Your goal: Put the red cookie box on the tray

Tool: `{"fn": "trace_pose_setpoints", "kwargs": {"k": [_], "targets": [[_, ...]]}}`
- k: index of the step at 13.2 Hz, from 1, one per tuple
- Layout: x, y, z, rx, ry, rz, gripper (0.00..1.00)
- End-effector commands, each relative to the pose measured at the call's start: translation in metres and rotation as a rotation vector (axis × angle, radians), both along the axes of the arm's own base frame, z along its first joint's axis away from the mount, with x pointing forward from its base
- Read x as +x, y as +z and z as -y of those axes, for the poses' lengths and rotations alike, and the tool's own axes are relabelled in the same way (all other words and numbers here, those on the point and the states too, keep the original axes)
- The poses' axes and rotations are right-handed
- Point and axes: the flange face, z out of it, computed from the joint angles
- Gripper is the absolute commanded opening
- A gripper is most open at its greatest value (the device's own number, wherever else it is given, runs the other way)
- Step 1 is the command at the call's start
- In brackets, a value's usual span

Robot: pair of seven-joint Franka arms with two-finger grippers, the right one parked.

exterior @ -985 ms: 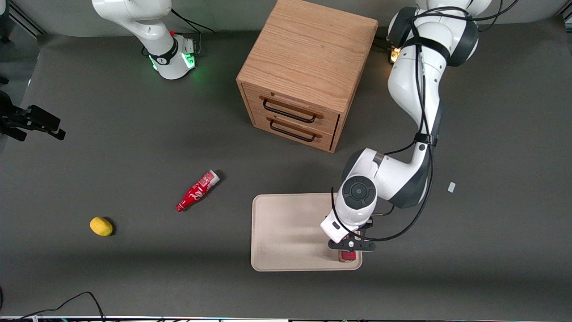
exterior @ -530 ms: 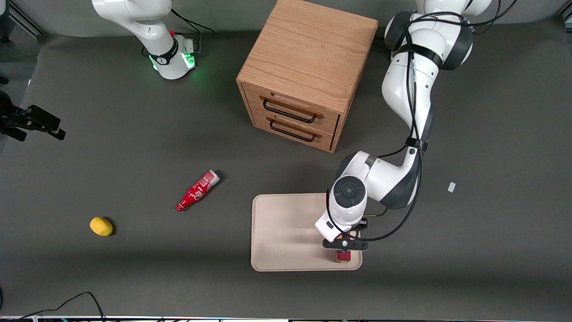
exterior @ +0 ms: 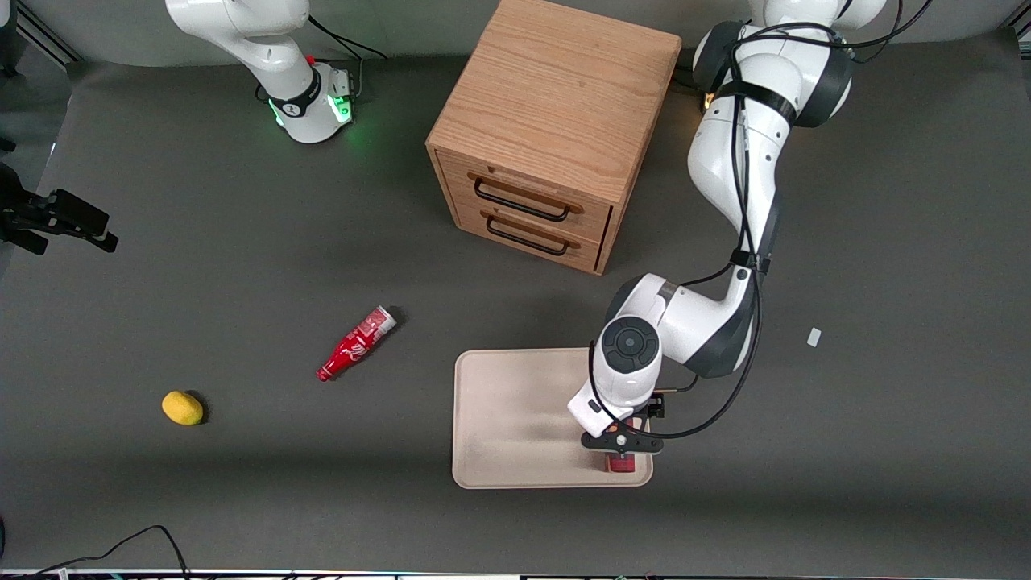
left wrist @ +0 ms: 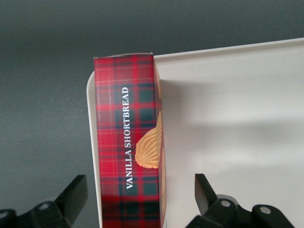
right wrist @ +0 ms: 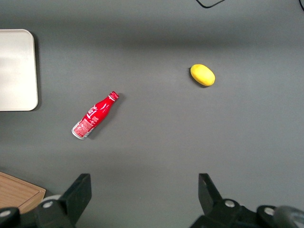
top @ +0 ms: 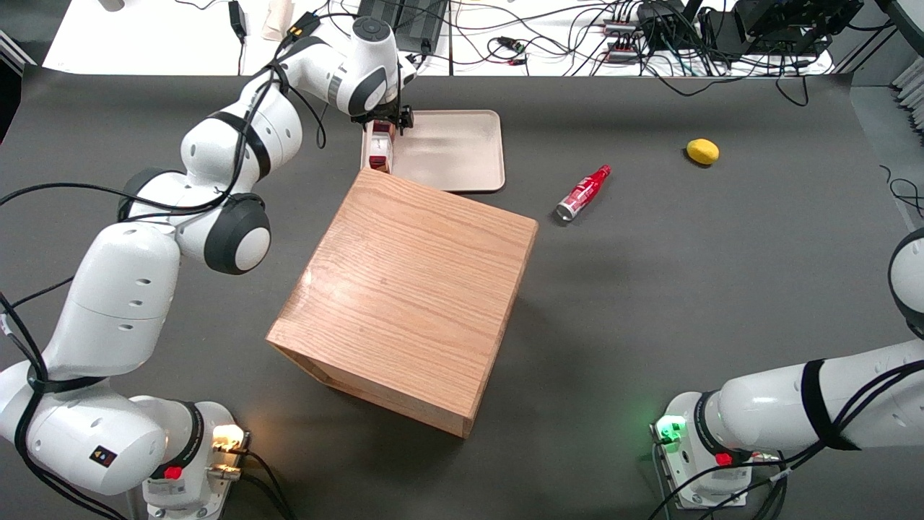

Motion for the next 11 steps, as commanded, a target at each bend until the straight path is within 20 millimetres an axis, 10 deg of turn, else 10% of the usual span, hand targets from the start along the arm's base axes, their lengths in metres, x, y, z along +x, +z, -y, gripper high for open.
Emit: {"fn": "trace_pose_setpoints", "kwargs": {"k": [1, 4, 7, 11], "targets": [[-0.006, 0.037, 0.000, 0.027, 0.028, -0.021, 1.00], [-0.016, 0.112, -0.019, 0.056, 0.049, -0.087, 1.00], [-0.024, 0.219, -0.073, -0.019, 0.019, -0.121, 1.00], [-0.070, 0.294, -0.167, -0.007, -0.030, -0.174, 1.00]]}}
